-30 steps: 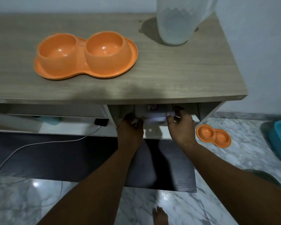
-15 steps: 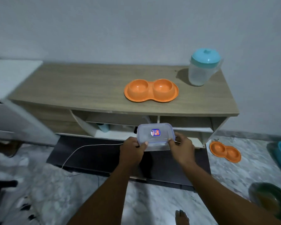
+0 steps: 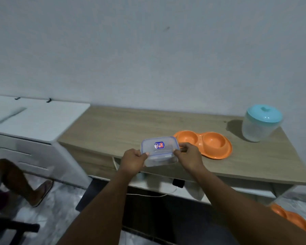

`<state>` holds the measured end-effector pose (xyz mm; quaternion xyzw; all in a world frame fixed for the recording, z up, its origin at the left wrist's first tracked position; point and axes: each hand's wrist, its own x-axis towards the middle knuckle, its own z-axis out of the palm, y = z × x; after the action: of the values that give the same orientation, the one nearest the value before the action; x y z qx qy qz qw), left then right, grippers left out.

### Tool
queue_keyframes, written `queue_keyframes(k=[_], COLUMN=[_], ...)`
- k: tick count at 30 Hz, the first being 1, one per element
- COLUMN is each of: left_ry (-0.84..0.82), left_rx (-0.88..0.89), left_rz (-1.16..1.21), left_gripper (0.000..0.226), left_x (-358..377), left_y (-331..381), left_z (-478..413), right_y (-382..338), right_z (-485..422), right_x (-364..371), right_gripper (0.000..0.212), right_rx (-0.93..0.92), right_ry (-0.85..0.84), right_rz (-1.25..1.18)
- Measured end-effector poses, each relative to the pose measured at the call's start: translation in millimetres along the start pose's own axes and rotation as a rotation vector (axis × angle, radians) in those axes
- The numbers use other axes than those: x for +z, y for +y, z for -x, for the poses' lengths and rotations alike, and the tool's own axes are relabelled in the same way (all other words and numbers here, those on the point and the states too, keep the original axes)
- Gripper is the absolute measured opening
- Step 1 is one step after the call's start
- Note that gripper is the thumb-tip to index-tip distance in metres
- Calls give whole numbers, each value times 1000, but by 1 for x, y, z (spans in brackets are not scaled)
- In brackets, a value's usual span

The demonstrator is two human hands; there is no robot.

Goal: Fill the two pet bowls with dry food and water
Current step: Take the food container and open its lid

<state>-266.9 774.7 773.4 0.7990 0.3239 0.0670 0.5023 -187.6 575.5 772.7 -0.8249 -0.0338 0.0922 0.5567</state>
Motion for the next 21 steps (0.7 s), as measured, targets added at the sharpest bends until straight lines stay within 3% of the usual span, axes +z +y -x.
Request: queue_keyframes(k=[9, 14, 21], left_ry=[-7, -87, -254], left_rx=[-129, -193, -217], left_rz=[-114, -100, -76], left_gripper=[35, 44, 34], left_x=[-5, -5, -23], left_y=[-2, -51, -20], left_z=[-100, -162, -186], right_y=[-3, 1, -13], right_z=[-90, -112, -135], right_x=[62, 88, 103], right_gripper=[32, 23, 29], right_rx=[115, 155, 273], right_ry=[-92, -132, -126], right_rz=[44, 59, 91])
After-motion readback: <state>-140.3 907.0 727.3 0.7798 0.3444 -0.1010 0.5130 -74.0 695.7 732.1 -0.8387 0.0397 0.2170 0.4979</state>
